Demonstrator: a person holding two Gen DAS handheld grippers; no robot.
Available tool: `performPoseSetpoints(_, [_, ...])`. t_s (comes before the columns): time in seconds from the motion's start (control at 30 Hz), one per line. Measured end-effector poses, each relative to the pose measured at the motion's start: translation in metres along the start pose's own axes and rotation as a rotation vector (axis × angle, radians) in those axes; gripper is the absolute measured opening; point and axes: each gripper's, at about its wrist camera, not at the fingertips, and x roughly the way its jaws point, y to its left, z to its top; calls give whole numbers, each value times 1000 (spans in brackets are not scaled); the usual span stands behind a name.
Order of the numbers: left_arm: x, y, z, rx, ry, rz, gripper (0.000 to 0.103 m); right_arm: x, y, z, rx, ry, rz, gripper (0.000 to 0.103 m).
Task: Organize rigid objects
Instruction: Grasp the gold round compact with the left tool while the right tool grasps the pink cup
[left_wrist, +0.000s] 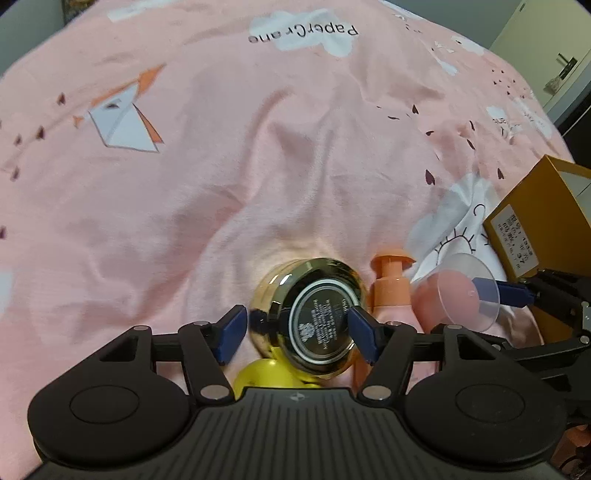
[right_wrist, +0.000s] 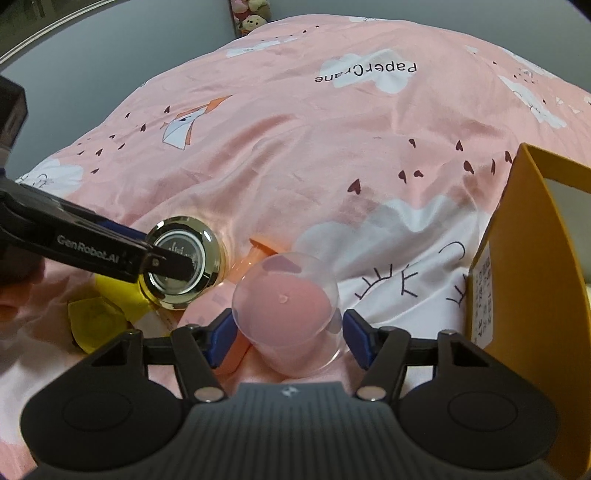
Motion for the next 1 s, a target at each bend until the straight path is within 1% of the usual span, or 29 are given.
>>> performPoseSetpoints(0.07, [7, 1, 2, -2, 8, -13, 76, 1, 0, 1, 4, 3, -2, 63])
performPoseSetpoints(0.13, [11, 2, 3, -16, 12, -31, 72, 2, 0, 2, 4, 3, -2, 63])
performPoseSetpoints(0.2, [14, 3, 4, -27, 16, -38, 71, 4, -1, 3, 13, 12, -1, 62])
performPoseSetpoints(0.3, [13, -1, 4, -26, 15, -25, 69, 5, -2, 3, 23, 11, -1, 62])
performPoseSetpoints(0.37, [4, -5, 4, -16, -1, -13, 55, 4, -1, 3, 25, 9, -3, 62])
performPoseSetpoints(0.4, [-3, -8, 4, -12, -10, -15, 52, 3, -1, 3, 23, 9, -8, 62])
performPoseSetpoints(0.47, [-12, -14, 3, 6, -19, -16, 42, 1, 0, 2, 18, 6, -13, 62])
performPoseSetpoints(0.57, [-19, -22, -1, 16, -26, -46, 34, 1, -1, 3, 30, 5, -13, 62])
performPoseSetpoints(0.6, [-19, -23, -1, 17, -25, -58, 34, 2, -1, 3, 33, 5, -14, 62])
performPoseSetpoints(0.7, [-12, -27, 1, 6, -39, -37, 34, 3, -2, 4, 37, 3, -14, 62])
performPoseSetpoints(0.77, [-7, -28, 4, -12, -46, -40, 34, 3, -2, 4, 35, 4, -14, 62])
performPoseSetpoints(0.87, [-8, -34, 3, 3, -50, -13, 33, 3, -3, 5, 39, 9, -12, 61])
performPoseSetpoints(1.0, [-20, -42, -2, 4, -76, 26, 31, -3, 0, 5, 36, -4, -17, 61])
